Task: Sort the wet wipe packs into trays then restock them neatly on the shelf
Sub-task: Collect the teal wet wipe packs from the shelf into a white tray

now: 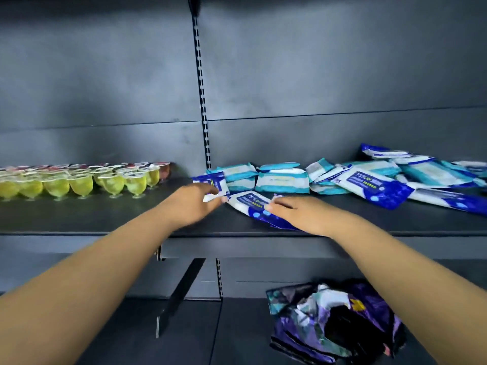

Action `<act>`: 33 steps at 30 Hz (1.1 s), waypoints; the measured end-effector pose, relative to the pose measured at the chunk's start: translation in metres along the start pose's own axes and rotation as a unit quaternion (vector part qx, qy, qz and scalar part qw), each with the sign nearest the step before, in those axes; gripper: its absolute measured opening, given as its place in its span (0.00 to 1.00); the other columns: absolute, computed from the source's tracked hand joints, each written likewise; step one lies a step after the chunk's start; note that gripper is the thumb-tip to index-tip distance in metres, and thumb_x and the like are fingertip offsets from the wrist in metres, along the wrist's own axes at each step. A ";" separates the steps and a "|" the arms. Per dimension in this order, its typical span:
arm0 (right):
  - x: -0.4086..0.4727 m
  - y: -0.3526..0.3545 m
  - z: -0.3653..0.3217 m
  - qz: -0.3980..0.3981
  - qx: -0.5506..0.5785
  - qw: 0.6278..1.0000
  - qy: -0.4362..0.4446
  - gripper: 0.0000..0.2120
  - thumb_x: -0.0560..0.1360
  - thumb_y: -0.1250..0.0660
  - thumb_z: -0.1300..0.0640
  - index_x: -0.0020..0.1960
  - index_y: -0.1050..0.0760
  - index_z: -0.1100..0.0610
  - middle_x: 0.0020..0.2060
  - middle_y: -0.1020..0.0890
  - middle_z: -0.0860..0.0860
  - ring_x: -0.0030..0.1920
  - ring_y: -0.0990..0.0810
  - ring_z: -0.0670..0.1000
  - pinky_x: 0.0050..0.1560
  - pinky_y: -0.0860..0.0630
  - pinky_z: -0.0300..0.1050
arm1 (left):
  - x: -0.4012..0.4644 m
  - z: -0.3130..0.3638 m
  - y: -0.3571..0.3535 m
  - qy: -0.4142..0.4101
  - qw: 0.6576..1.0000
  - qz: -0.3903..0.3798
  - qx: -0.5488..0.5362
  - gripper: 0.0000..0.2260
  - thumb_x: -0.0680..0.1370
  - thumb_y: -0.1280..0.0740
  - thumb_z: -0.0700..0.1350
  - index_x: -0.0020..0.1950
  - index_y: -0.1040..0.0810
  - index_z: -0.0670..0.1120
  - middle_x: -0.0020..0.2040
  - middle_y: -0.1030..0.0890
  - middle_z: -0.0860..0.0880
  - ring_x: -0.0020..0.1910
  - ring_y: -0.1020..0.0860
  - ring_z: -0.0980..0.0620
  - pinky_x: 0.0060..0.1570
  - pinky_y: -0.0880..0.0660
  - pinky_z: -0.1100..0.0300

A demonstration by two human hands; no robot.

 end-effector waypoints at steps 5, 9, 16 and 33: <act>0.034 0.018 0.019 0.031 0.027 0.995 -0.087 0.23 0.77 0.48 0.38 0.54 0.21 0.51 0.52 0.20 0.50 0.52 0.25 0.50 0.54 0.31 0.42 | 0.060 -0.033 -0.026 -0.023 0.998 -0.050 -0.035 0.24 0.79 0.43 0.56 0.72 0.35 0.46 0.72 0.34 0.48 0.69 0.34 0.48 0.64 0.39 0.62; 0.064 0.027 0.032 0.071 0.070 0.986 -0.132 0.22 0.78 0.44 0.42 0.52 0.21 0.57 0.46 0.19 0.51 0.48 0.23 0.51 0.50 0.29 0.42 | 0.093 -0.036 -0.029 -0.053 0.996 -0.044 -0.062 0.22 0.80 0.43 0.54 0.71 0.34 0.47 0.71 0.32 0.47 0.68 0.33 0.48 0.61 0.38 0.64; 0.129 0.038 0.069 0.073 0.006 0.980 -0.186 0.24 0.77 0.40 0.43 0.67 0.30 0.56 0.68 0.29 0.54 0.66 0.31 0.54 0.63 0.36 0.43 | 0.155 -0.033 -0.044 -0.050 0.994 -0.062 -0.073 0.24 0.78 0.44 0.59 0.72 0.35 0.50 0.70 0.31 0.46 0.67 0.32 0.46 0.64 0.35 0.59; 0.145 0.070 0.081 0.186 -0.024 0.968 -0.167 0.15 0.69 0.27 0.49 0.49 0.31 0.49 0.49 0.24 0.48 0.58 0.26 0.52 0.59 0.38 0.45 | 0.233 -0.030 -0.073 -0.021 0.979 -0.186 -0.077 0.38 0.73 0.33 0.57 0.75 0.45 0.43 0.74 0.39 0.45 0.72 0.38 0.46 0.68 0.41 0.58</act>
Point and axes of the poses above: each hand's wrist, its own x-axis towards the middle knuckle, its own y-axis out of the back of the hand, z = x × y, the point moved 9 cm from there along x, towards the middle knuckle
